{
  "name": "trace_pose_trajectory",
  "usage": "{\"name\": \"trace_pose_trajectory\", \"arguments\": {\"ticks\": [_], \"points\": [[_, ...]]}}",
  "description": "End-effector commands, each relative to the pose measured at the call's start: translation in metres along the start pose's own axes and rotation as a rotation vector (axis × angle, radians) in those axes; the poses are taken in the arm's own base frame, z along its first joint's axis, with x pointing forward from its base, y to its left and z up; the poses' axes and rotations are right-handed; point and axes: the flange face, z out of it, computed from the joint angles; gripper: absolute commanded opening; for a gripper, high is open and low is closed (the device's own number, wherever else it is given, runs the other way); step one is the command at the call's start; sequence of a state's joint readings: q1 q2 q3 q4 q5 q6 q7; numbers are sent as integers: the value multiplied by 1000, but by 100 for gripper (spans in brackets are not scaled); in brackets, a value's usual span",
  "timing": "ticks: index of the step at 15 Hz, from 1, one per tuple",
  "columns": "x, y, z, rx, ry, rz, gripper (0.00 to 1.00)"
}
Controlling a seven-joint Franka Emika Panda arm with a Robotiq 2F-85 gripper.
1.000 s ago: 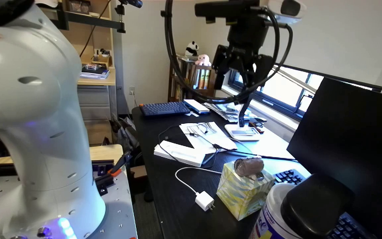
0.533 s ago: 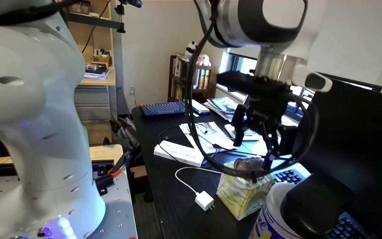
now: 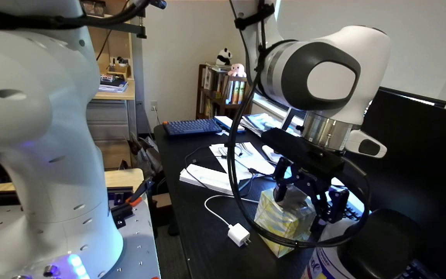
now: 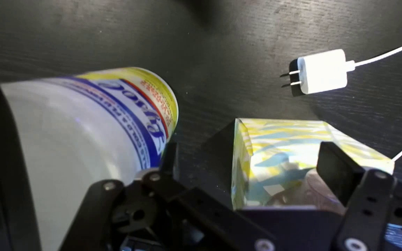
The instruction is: Remove the object thats on top of the box and place it on the table
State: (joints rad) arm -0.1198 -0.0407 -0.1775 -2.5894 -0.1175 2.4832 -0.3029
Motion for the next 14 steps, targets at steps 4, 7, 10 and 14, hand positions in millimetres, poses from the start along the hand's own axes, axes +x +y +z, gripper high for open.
{"name": "trace_pose_trajectory", "arguments": {"ticks": [4, 7, 10, 14], "points": [[15, 4, 10, 60, 21, -87, 100], [15, 3, 15, 79, 1, -117, 100], [17, 3, 18, 87, 13, -137, 100], [-15, -32, -34, 109, 11, -174, 100]]}}
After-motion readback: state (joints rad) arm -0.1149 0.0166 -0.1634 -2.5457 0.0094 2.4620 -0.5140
